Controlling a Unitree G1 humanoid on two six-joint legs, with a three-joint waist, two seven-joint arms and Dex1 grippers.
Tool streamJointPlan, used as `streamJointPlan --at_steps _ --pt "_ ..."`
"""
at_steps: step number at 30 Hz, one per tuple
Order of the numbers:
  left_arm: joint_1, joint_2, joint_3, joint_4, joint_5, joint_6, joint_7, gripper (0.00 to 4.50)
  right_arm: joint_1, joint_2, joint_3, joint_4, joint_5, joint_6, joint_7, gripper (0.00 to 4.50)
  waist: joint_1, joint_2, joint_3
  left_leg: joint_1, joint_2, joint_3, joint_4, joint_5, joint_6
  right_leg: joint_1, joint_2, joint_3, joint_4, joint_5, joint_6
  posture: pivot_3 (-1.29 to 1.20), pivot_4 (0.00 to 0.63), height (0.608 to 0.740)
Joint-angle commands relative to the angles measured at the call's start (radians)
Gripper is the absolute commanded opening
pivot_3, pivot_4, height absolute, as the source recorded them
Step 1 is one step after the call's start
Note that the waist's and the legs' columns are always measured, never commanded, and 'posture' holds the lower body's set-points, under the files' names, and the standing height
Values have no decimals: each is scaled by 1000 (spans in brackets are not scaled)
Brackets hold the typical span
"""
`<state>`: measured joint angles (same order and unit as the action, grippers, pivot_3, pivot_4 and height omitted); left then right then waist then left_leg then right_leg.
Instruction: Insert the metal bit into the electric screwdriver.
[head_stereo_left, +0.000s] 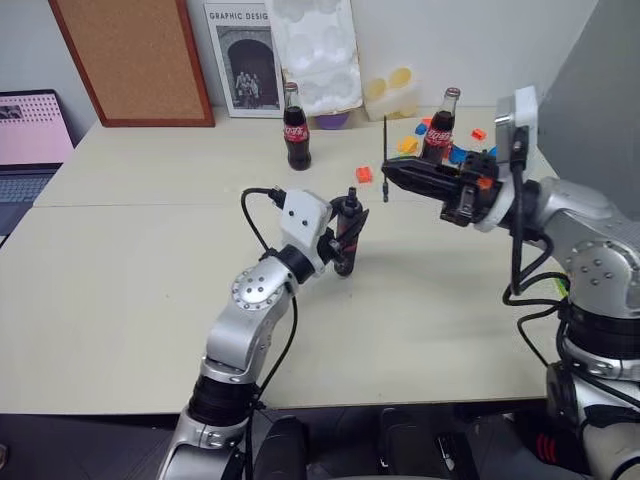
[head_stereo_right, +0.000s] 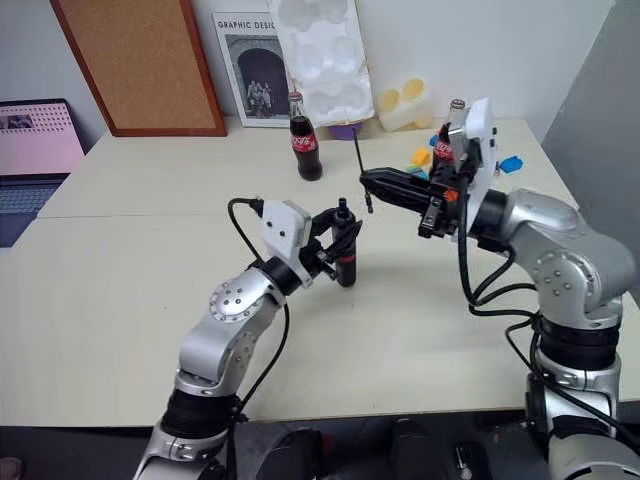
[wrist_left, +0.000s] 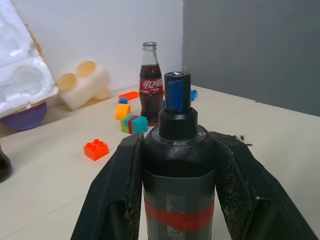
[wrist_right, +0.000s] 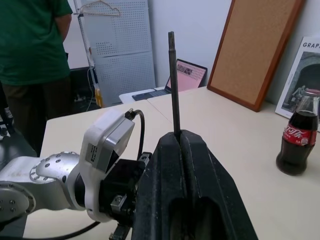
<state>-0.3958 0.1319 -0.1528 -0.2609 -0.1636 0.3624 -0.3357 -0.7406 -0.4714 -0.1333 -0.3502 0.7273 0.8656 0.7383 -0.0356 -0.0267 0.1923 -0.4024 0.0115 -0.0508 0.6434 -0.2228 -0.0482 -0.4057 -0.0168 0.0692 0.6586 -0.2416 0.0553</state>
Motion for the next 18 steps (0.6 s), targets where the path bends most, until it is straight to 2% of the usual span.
streamJointPlan --at_steps 1,8,18 --pt "-33 -44 11 14 37 -66 68 1653 -39 53 23 -30 -36 -82 -77 0 1 0 0 0 0 0 0 0 0 0 0 0 0 0 0 0 150 740" --pt "-21 -71 -3 99 86 -102 106 1653 -45 143 111 26 -143 -213 -135 0 2 0 0 -1 0 0 0 0 0 0 0 0 0 0 0 0 150 740" --pt "-2 -67 -15 91 98 -114 103 1653 -51 210 154 168 -236 -346 -139 0 1 0 0 0 0 0 0 0 0 0 0 0 0 0 0 0 150 740"
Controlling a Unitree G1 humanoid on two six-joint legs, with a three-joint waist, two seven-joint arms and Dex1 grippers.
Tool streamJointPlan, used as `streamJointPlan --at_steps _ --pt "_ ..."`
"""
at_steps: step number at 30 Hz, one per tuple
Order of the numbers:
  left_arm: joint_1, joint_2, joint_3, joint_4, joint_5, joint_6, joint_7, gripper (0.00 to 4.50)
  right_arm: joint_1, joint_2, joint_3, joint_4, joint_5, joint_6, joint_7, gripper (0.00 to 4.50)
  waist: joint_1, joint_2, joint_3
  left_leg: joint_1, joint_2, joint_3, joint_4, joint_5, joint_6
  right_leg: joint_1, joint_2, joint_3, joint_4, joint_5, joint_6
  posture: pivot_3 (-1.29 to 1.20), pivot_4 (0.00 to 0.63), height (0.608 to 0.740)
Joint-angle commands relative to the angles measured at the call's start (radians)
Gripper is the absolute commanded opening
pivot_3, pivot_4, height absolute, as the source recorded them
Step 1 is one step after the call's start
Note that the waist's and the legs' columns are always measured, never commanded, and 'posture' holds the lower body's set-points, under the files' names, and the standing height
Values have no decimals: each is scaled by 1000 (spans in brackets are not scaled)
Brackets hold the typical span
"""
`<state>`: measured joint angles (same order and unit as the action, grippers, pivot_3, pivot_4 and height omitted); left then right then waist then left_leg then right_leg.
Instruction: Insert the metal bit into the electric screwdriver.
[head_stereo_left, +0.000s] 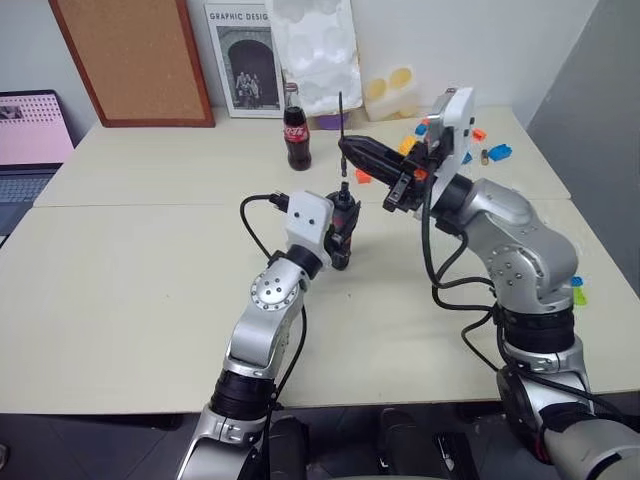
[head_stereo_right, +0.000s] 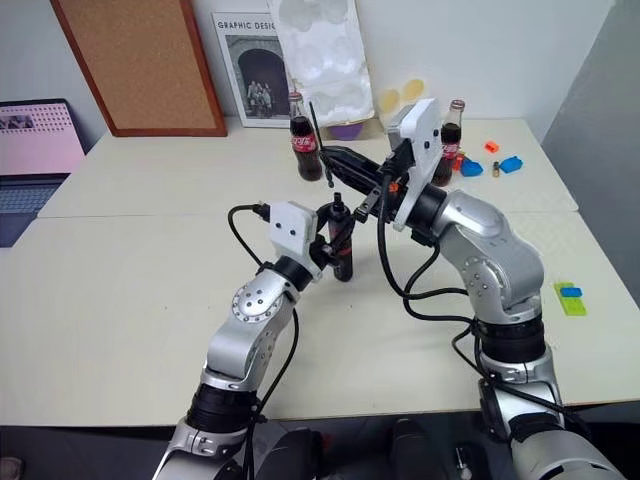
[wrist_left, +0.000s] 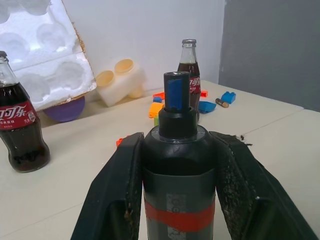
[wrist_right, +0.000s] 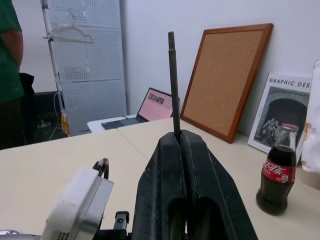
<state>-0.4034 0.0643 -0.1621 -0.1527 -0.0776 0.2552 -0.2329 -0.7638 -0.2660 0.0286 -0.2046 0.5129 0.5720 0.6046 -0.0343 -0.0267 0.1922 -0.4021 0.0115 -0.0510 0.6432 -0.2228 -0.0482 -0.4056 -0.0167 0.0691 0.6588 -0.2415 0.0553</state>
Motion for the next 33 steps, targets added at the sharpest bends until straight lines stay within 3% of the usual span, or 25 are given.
streamJointPlan --at_steps 1,33 --pt "7 2 -6 -21 13 -6 -1 1653 -28 7 -7 29 -25 -57 -4 0 0 0 0 0 0 0 0 0 0 0 0 0 0 0 0 0 150 740" --pt "13 20 -4 -32 23 -8 -3 1653 42 54 1 15 -22 -34 -49 0 -4 0 0 0 0 0 -1 0 0 0 0 0 0 0 0 0 150 740"
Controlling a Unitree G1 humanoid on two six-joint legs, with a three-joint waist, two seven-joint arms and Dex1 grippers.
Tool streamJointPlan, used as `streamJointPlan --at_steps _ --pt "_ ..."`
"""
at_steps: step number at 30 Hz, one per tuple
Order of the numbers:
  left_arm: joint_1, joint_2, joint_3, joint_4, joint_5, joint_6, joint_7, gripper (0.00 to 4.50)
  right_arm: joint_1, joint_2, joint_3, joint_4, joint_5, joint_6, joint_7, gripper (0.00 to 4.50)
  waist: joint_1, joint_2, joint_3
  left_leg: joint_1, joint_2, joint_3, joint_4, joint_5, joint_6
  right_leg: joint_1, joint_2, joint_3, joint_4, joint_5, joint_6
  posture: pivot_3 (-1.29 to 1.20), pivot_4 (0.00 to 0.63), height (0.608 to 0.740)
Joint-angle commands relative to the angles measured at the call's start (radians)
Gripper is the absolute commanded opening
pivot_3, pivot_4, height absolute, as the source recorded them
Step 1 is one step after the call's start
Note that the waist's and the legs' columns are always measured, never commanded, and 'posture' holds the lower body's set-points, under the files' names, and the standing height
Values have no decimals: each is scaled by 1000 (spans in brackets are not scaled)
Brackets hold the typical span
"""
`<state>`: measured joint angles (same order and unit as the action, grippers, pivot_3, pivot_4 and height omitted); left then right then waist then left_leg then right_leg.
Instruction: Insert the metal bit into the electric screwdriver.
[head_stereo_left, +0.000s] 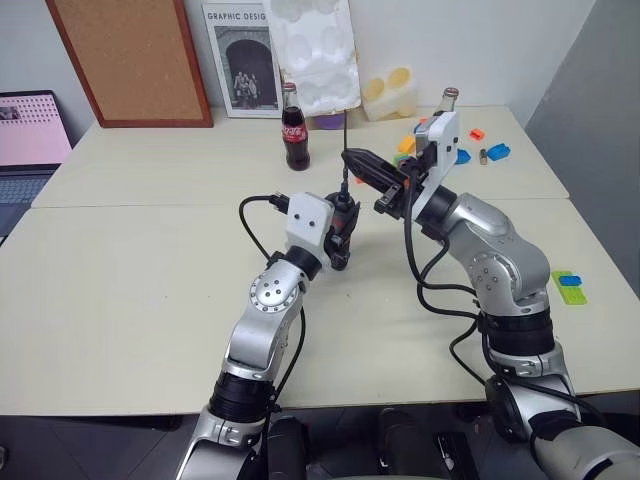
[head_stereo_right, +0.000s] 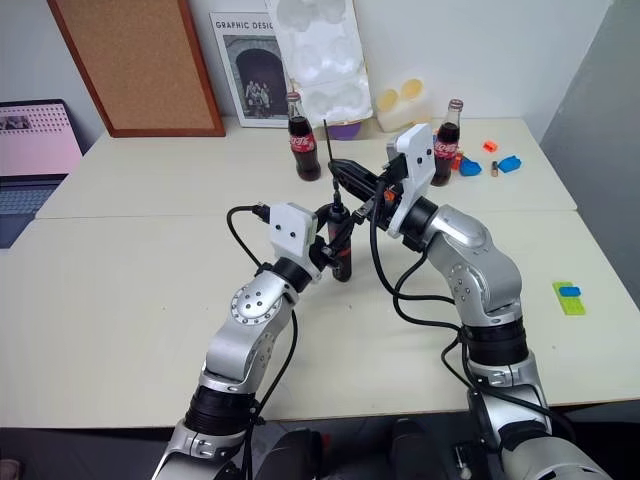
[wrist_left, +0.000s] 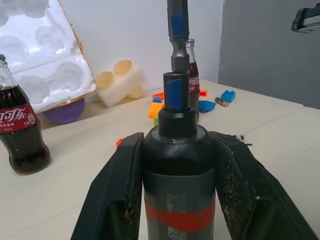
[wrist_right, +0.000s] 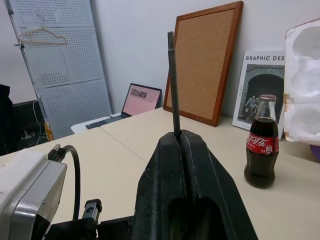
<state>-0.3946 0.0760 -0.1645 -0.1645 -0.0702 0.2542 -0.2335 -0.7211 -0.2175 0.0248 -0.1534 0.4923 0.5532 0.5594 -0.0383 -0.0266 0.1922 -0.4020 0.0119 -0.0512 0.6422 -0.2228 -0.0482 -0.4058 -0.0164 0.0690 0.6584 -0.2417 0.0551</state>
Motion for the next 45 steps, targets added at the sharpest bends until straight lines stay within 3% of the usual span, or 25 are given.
streamJointPlan --at_steps 1,17,23,45 --pt "5 8 -2 -21 15 -7 -3 1653 -1 6 6 -35 -2 -15 -4 0 0 0 0 0 0 0 0 0 0 0 0 0 0 0 0 0 150 740" --pt "8 10 2 -22 13 0 -5 1653 17 10 23 -26 -34 -35 -5 0 -3 0 0 0 0 0 0 0 0 0 0 0 0 0 0 0 150 740" --pt "10 10 4 -23 12 3 -3 1653 -2 35 -29 -72 53 7 -14 0 -3 0 0 0 0 0 -1 0 0 0 0 0 -1 0 0 0 150 740" --pt "12 10 1 -29 14 6 -3 1653 0 22 -4 -21 -13 -51 -24 0 -4 0 0 0 0 0 -2 0 0 0 0 0 -2 0 0 0 150 740"
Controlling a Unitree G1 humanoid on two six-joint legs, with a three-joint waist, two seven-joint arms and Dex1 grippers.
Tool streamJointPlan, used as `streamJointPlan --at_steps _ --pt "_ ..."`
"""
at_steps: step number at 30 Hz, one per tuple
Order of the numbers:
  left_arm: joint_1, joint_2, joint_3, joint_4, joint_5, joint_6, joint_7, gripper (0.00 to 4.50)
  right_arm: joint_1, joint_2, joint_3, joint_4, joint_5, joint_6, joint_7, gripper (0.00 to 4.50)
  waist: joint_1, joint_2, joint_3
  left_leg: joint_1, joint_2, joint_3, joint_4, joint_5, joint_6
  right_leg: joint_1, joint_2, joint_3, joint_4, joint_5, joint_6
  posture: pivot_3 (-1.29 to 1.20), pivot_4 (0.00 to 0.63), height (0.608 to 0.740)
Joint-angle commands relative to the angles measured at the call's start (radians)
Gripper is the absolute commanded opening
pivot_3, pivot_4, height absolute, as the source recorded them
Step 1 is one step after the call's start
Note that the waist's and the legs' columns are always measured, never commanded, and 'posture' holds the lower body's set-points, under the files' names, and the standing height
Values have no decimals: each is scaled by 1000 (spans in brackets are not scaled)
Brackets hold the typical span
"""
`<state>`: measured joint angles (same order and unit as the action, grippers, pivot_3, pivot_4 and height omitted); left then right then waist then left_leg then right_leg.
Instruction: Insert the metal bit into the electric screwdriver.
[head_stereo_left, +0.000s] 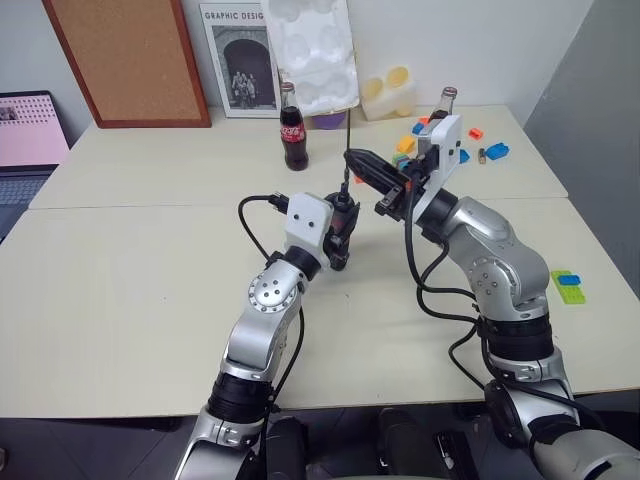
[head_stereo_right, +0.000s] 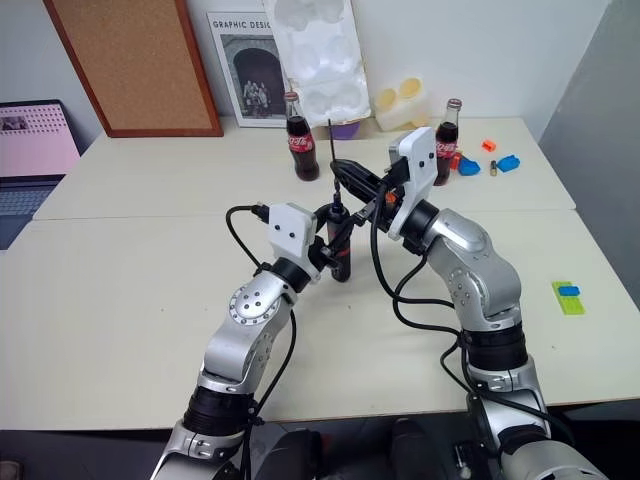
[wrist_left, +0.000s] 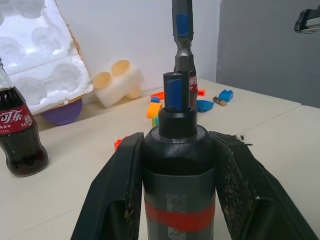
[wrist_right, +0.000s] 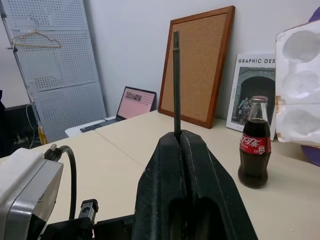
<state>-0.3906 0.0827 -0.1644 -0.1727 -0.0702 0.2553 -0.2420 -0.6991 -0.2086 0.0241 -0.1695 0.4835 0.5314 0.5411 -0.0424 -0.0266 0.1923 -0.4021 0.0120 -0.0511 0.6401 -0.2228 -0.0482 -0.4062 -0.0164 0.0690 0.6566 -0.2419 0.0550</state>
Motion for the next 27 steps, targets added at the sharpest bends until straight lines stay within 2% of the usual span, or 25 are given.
streamJointPlan --at_steps 1,27 --pt "8 4 1 -21 13 5 5 1653 -25 15 -2 -3 -4 -30 -4 0 0 0 0 0 0 0 0 0 0 0 0 0 0 0 0 0 150 740" --pt "10 6 0 -20 13 6 0 1653 6 18 25 -15 -13 -21 17 0 -1 0 0 0 0 0 -2 0 0 0 0 0 -2 0 0 0 150 740"
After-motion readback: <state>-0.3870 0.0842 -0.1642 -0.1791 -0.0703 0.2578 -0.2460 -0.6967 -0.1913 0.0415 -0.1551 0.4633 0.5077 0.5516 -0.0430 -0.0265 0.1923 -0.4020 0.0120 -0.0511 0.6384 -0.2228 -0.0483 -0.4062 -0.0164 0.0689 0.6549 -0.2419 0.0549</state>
